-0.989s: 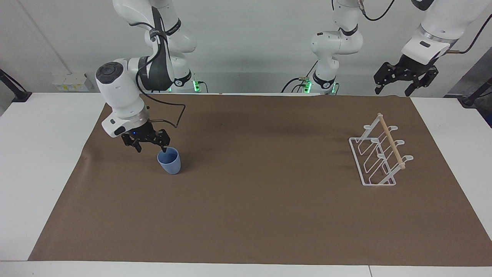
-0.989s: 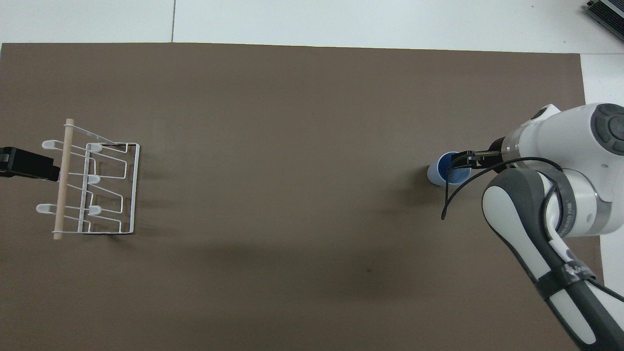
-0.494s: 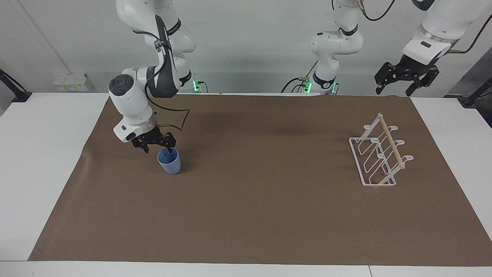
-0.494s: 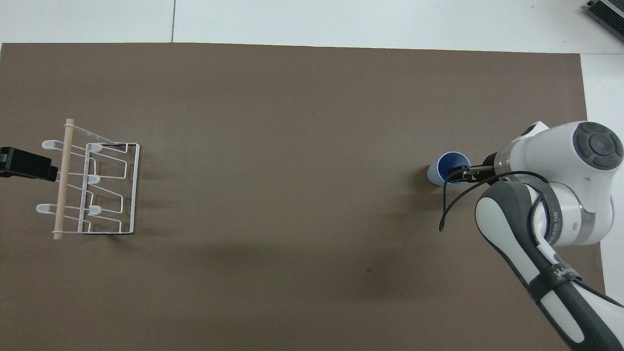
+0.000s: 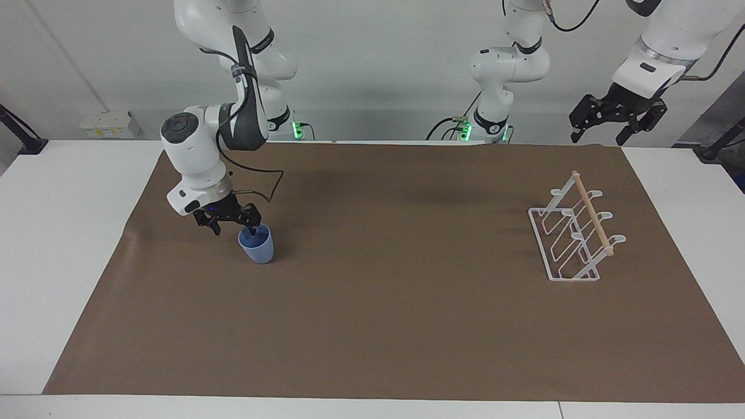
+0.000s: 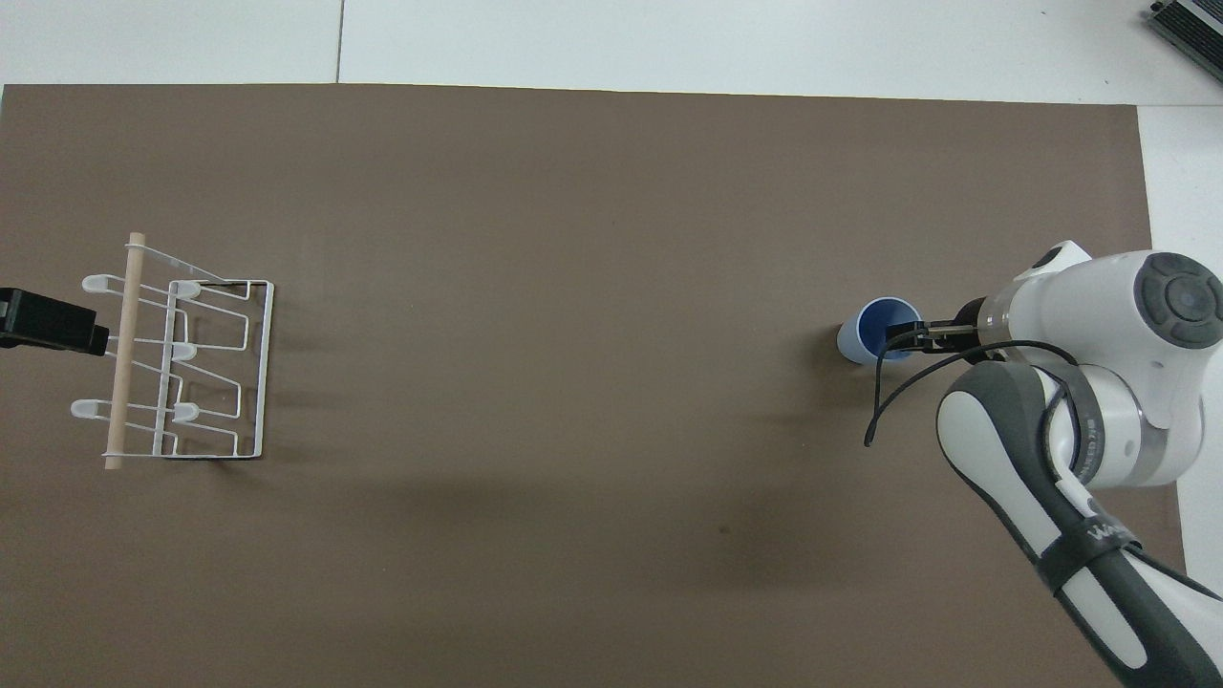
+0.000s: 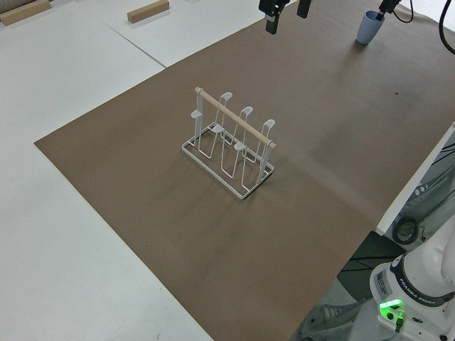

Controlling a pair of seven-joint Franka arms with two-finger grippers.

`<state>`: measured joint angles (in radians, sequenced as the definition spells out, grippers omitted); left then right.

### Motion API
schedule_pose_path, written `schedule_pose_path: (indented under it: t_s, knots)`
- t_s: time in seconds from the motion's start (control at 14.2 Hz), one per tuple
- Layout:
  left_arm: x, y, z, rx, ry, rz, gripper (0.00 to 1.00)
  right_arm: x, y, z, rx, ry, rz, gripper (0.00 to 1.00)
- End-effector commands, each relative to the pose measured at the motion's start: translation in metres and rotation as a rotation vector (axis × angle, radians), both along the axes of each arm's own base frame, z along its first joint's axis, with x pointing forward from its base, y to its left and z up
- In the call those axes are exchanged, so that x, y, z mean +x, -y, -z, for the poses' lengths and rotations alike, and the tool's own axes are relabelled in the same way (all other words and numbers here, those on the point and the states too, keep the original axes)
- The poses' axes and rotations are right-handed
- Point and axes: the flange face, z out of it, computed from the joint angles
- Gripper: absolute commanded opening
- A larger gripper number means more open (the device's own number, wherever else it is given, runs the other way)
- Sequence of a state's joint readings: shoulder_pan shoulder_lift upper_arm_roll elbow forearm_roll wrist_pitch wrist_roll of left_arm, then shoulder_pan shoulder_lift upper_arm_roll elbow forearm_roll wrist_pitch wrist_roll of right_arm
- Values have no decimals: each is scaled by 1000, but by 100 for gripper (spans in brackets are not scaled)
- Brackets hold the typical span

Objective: Hang cup on cup holder
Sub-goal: 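Close the right gripper on the blue cup's rim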

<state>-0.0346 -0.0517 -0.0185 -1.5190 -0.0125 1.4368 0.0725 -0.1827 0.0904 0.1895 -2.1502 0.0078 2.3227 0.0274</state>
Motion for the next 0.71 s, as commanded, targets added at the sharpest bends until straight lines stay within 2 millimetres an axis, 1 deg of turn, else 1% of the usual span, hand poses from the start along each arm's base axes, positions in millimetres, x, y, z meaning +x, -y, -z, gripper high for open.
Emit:
schedule_pose_path:
  t_s: [0.0, 0.14, 0.35, 0.42, 0.49, 0.57, 0.64]
  knots:
    - [-9, -3, 0, 17, -12, 2, 100, -3, 5, 11, -13, 2, 16, 100]
    - [-9, -3, 0, 17, -12, 2, 100, -3, 5, 13, -11, -1, 33, 100]
    - [-9, 3, 0, 17, -11, 15, 100, -3, 5, 13, -10, -1, 31, 99]
    - [-10, 5, -2, 17, -8, 20, 100, -2, 5, 13, -11, -1, 26, 74]
    - [-11, 8, -2, 17, -10, 25, 100, -3, 3, 12, -10, -14, 26, 29]
    - [-11, 9, -1, 17, -11, 25, 100, -4, -1, 13, -10, -22, 20, 0]
    - [-11, 9, -1, 18, -16, 26, 100, -4, -1, 13, -10, -24, 20, 0]
